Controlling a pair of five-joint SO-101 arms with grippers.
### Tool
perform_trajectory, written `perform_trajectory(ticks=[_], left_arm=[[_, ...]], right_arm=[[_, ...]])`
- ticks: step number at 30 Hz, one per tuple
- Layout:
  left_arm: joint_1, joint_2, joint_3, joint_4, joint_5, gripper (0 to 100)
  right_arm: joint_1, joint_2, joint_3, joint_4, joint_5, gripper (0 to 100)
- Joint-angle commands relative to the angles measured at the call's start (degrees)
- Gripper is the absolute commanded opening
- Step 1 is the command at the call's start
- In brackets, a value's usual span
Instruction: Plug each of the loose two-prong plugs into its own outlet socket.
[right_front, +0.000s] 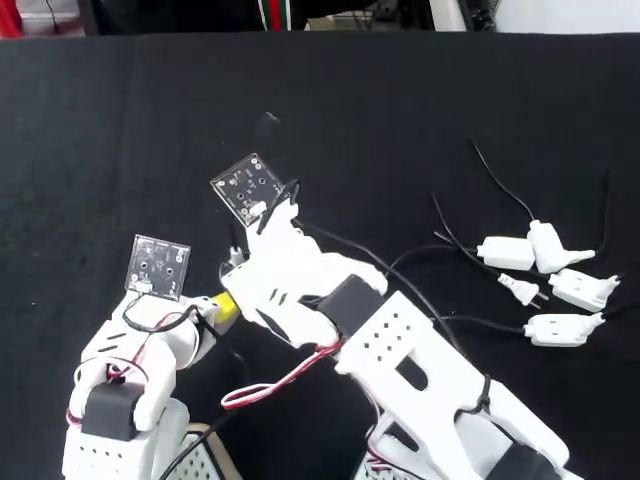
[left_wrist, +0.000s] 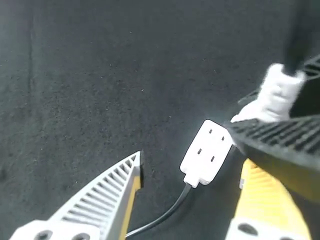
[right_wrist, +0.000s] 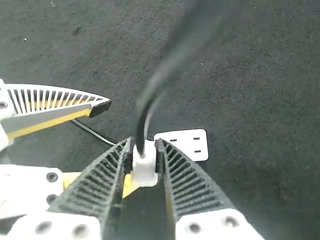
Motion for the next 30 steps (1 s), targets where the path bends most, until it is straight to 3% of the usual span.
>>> perform_trajectory(ticks=[1, 10, 13, 16, 19, 25, 30], left_arm=[[-0.9, -0.3, -0.8, -2.5, 0.3, 31], [-0.6, -0.3, -1.0, -1.2, 0.0, 31], [-0.7, -0.3, -0.8, -1.1, -0.6, 31], [-1.8, -0.3, 0.8, -0.4, -7.7, 31], [-8.4, -0.3, 1.5, 2.1, -14.5, 31], [-26.0, -0.3, 6.0, 3.7, -15.5, 31], [-31.7, -0.3, 8.0, 4.0, -17.8, 31]], right_arm=[[-0.7, -0.1, -1.8, 2.0, -0.4, 1.1], [-0.4, -0.1, -2.1, 1.8, -0.1, 1.1], [4.4, 0.2, -3.8, 2.2, 0.3, 1.1], [10.5, 0.3, -3.5, 2.0, 3.1, 1.1], [11.3, 0.3, 2.2, -1.5, 3.6, 1.1], [7.9, 0.2, 14.8, -17.3, 3.4, 1.1], [7.5, 0.3, 17.4, -21.5, 0.8, 1.1]])
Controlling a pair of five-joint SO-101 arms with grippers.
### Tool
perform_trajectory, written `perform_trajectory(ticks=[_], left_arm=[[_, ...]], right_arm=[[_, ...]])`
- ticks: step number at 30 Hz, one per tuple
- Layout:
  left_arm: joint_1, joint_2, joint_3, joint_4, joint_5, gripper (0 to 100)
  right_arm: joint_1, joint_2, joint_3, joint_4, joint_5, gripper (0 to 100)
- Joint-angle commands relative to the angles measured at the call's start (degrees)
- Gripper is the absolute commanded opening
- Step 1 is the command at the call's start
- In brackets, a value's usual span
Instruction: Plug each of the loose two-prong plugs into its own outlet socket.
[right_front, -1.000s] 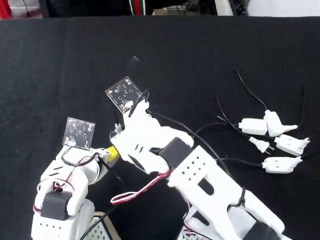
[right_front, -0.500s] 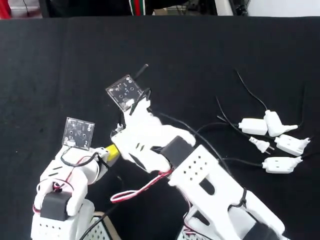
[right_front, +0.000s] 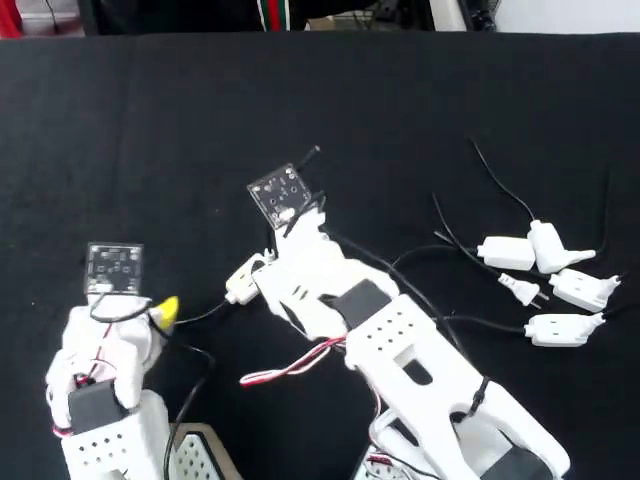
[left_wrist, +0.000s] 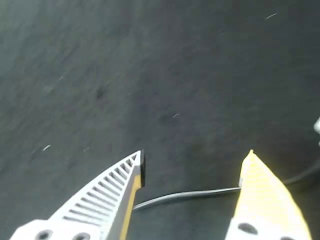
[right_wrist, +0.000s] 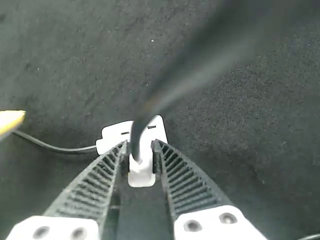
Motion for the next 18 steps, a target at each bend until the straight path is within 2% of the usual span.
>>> perform_trajectory(ticks=[1, 12, 18], left_arm=[[-2.6, -0.1, 0.1, 0.5, -1.5, 31], [-2.3, -0.1, 1.5, 0.5, -2.6, 31], [-2.3, -0.1, 2.2, 0.2, -2.6, 31]], right_arm=[[-0.7, 0.2, 1.2, -5.1, -1.3, 1.1], [-0.6, 4.7, 5.8, -16.5, -1.2, 1.1], [-0.7, 11.0, 3.4, -17.4, -1.1, 1.1]])
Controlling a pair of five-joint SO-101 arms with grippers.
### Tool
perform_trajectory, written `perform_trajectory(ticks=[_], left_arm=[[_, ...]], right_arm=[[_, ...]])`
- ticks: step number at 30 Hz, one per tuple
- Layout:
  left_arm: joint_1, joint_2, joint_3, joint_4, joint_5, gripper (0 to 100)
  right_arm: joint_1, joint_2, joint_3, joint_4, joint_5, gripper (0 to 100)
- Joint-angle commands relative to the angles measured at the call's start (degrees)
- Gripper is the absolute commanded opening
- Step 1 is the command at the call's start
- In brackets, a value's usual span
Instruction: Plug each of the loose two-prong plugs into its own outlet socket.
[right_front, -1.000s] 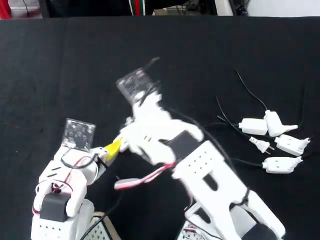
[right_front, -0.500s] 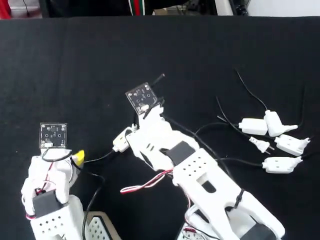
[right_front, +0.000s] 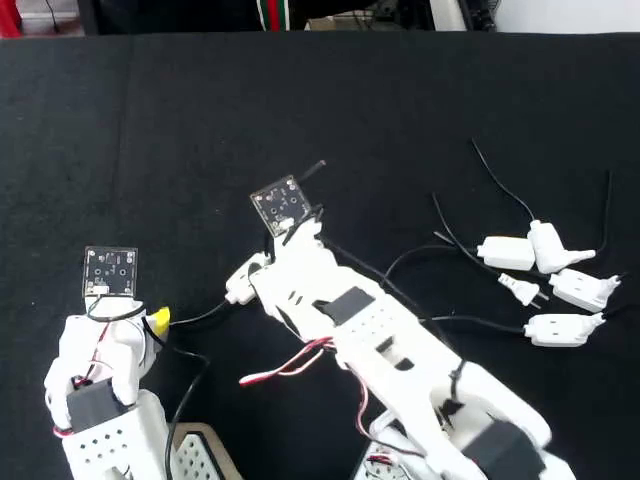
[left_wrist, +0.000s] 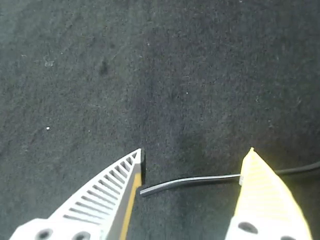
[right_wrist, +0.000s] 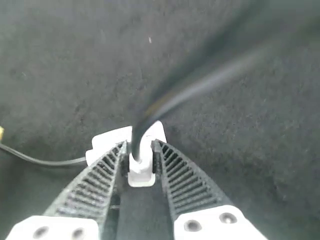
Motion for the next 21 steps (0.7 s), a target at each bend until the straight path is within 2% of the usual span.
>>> perform_trajectory(ticks=[1, 9, 21], left_arm=[[-0.5, -0.2, -0.3, -0.2, -0.4, 31], [-0.4, -0.2, -0.3, -0.3, -0.4, 31], [-0.4, -0.2, -0.3, -0.2, -0.4, 31]], right_arm=[[-0.6, 1.8, -2.8, -1.4, 0.0, 1.1], [-0.6, 2.1, -2.9, -3.8, 0.2, 1.1], [-0.6, 2.5, -3.1, -7.2, 5.1, 1.1]])
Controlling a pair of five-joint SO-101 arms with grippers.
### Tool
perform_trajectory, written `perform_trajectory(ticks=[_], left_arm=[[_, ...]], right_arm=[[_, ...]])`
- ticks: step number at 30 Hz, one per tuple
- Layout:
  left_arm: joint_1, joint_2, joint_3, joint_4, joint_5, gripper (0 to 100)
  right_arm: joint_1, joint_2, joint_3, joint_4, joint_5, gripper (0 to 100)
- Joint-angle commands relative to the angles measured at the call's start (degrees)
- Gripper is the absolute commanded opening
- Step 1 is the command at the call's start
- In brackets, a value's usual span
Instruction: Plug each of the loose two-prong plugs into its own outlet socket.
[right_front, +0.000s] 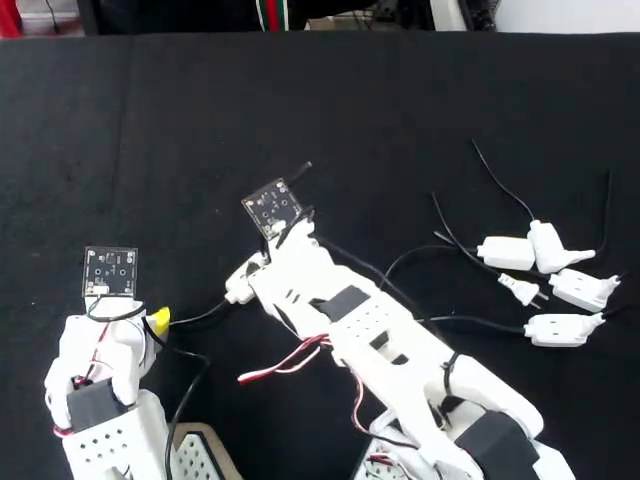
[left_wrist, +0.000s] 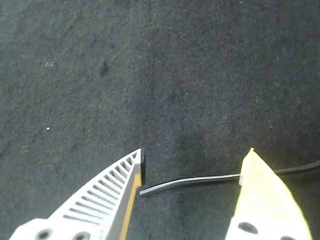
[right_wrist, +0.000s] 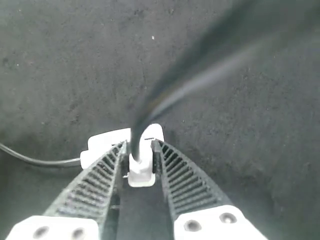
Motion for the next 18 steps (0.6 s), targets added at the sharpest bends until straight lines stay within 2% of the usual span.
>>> perform_trajectory(ticks=[1, 11, 18], left_arm=[[-0.4, -0.2, -0.3, -0.1, -0.4, 31], [-0.4, -0.2, -0.3, -0.1, -0.4, 31], [-0.3, -0.2, -0.3, 0.0, -0.4, 31]], right_arm=[[-0.6, 0.0, -2.7, -3.9, 0.8, 1.1], [-0.9, 0.3, -2.8, -4.3, 7.0, 1.1], [-1.1, 7.8, -6.5, -4.6, 9.1, 1.1]])
